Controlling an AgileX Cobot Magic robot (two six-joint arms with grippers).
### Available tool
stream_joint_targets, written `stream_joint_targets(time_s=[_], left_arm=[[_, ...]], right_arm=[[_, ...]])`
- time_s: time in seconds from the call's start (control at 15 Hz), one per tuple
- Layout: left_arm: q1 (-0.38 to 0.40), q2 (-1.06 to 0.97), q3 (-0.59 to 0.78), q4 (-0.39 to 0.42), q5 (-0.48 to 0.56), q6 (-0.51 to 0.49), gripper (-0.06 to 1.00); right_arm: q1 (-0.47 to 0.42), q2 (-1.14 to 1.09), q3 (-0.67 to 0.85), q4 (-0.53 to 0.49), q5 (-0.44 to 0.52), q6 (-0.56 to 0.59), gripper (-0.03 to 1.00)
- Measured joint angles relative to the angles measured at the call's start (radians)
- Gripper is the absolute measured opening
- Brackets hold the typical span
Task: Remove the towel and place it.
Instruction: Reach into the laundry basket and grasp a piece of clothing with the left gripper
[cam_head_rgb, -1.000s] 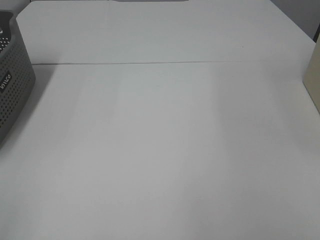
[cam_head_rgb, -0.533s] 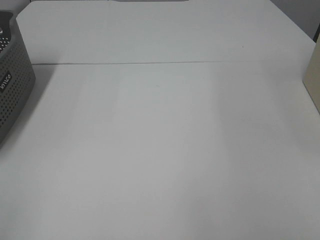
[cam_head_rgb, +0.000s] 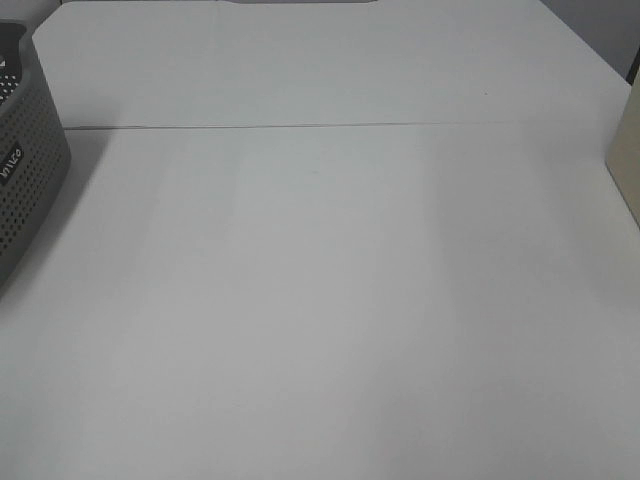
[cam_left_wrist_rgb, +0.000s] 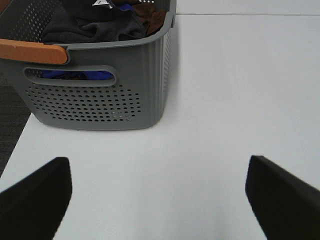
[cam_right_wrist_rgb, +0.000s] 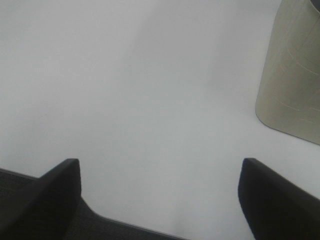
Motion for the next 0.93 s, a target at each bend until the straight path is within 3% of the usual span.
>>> stream_joint_targets(time_s=[0.4,0.73,0.93], left_arm=[[0.0,0.0,-0.008,0.0,-0.008,0.0,0.88],[0.0,0.0,-0.035,0.0,-0.182,0.0,0.88],[0.0,0.086,-0.037,0.015,-0.215,0.0,0.88]], right_arm=[[0.0,0.0,0.0,0.0,0.0,0.0,0.82],[0.0,0.0,0.0,0.0,0.0,0.0,0.82],[0.0,0.0,0.0,0.0,0.0,-0.001,0.82]])
